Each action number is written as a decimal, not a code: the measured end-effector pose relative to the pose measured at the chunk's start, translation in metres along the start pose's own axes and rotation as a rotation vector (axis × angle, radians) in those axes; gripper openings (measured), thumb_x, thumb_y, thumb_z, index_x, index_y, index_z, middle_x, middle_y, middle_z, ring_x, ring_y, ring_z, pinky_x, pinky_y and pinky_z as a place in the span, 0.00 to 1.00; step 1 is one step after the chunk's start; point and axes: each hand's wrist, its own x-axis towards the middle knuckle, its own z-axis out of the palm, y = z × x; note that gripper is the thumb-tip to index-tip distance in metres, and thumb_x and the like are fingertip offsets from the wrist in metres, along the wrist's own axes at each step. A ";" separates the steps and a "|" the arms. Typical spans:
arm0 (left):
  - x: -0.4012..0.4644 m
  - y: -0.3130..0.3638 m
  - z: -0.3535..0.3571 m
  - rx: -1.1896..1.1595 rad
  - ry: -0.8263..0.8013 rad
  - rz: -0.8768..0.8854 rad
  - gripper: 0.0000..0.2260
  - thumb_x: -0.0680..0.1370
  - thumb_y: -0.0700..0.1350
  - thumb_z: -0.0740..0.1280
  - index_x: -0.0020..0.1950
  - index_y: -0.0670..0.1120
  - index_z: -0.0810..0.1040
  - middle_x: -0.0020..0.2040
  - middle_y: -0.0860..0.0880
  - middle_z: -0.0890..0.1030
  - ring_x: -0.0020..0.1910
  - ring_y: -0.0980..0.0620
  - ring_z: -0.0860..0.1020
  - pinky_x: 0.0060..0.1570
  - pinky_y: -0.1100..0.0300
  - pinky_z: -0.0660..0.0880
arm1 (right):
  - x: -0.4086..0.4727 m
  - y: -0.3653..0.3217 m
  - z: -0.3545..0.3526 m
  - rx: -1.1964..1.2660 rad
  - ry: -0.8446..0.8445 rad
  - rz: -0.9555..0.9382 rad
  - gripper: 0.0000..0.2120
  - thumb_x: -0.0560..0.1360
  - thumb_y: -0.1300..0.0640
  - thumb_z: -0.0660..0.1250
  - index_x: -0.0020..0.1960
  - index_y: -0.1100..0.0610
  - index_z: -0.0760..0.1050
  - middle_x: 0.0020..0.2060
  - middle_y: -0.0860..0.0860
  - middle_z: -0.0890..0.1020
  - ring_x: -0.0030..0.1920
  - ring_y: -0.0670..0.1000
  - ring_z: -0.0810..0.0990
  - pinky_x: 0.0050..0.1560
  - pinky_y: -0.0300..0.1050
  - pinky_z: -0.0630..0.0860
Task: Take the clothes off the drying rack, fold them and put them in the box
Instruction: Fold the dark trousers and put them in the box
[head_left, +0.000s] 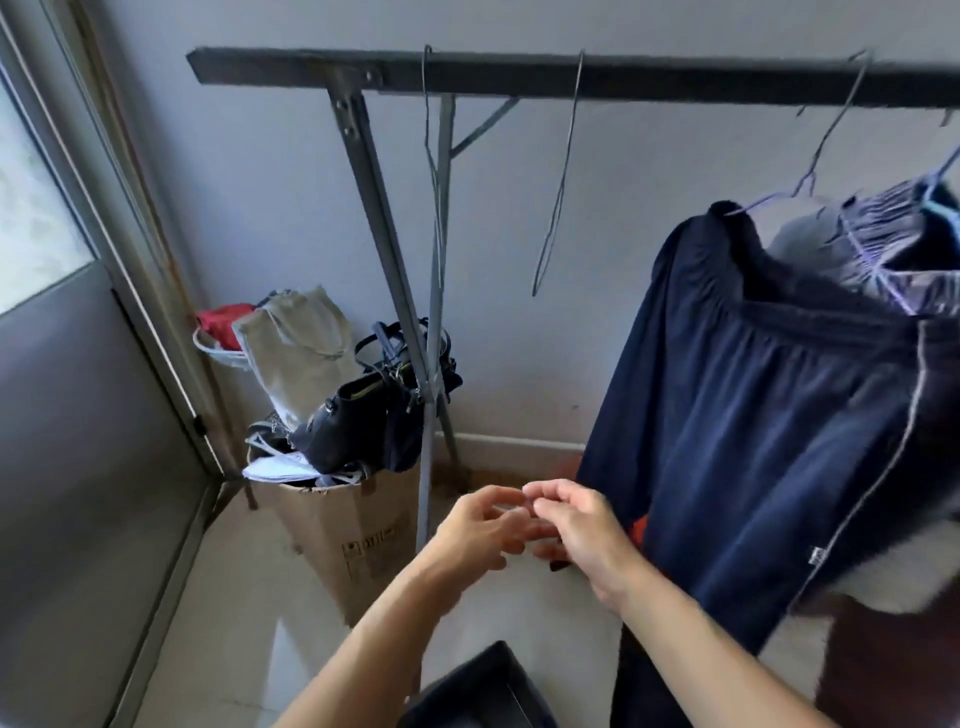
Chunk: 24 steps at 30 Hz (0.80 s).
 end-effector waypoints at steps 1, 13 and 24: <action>-0.001 0.015 0.009 0.009 -0.015 0.028 0.07 0.81 0.47 0.65 0.57 0.54 0.78 0.47 0.49 0.83 0.44 0.53 0.81 0.43 0.60 0.77 | -0.007 -0.010 -0.013 0.012 0.029 -0.026 0.10 0.80 0.61 0.60 0.55 0.52 0.79 0.47 0.55 0.85 0.45 0.51 0.84 0.43 0.45 0.80; 0.004 0.160 0.084 -0.076 -0.098 0.306 0.10 0.81 0.47 0.65 0.62 0.50 0.77 0.54 0.46 0.83 0.48 0.49 0.83 0.49 0.56 0.80 | -0.044 -0.123 -0.144 -0.213 0.338 -0.500 0.11 0.80 0.61 0.61 0.60 0.54 0.77 0.52 0.48 0.81 0.52 0.46 0.80 0.50 0.39 0.77; 0.011 0.204 0.083 -0.064 -0.097 0.313 0.07 0.81 0.44 0.65 0.59 0.50 0.76 0.58 0.43 0.81 0.45 0.50 0.82 0.49 0.53 0.81 | 0.024 -0.180 -0.229 -0.397 0.703 -0.247 0.09 0.78 0.64 0.58 0.40 0.66 0.70 0.37 0.59 0.75 0.35 0.55 0.72 0.35 0.45 0.67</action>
